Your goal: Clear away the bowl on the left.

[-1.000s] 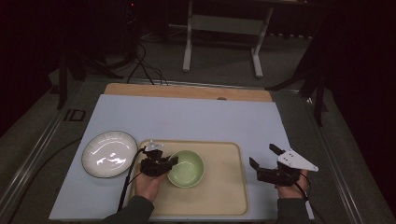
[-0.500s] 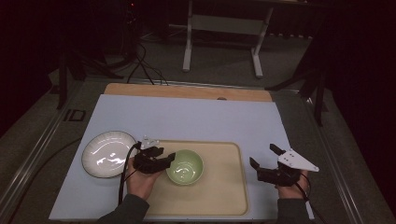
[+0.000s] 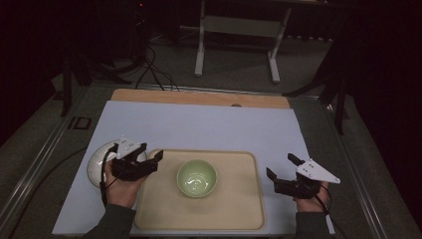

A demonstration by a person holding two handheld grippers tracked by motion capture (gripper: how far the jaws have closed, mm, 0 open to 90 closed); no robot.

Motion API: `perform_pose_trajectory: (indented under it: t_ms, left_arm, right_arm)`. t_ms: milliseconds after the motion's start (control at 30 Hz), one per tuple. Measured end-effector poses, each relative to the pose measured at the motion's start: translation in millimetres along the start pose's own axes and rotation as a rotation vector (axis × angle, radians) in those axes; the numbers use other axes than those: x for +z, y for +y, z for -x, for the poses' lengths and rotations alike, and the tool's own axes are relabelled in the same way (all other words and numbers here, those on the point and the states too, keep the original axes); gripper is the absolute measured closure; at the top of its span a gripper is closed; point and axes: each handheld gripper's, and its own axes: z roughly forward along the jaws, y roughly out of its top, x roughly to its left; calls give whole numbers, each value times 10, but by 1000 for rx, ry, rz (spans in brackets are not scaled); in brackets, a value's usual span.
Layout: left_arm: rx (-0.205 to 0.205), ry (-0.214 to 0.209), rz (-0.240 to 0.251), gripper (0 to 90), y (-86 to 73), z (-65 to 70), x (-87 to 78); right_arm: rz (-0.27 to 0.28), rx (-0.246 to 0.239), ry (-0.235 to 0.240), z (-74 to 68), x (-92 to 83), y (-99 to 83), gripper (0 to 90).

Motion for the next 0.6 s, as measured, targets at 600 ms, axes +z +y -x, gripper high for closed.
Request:
perform_pose_trajectory:
  t_ms: [600]
  left_arm:
    - [-38, 120, 144, 302, -251, -838, -546]
  right_arm:
    - [-17, 20, -12, 23, 20, -16, 95]
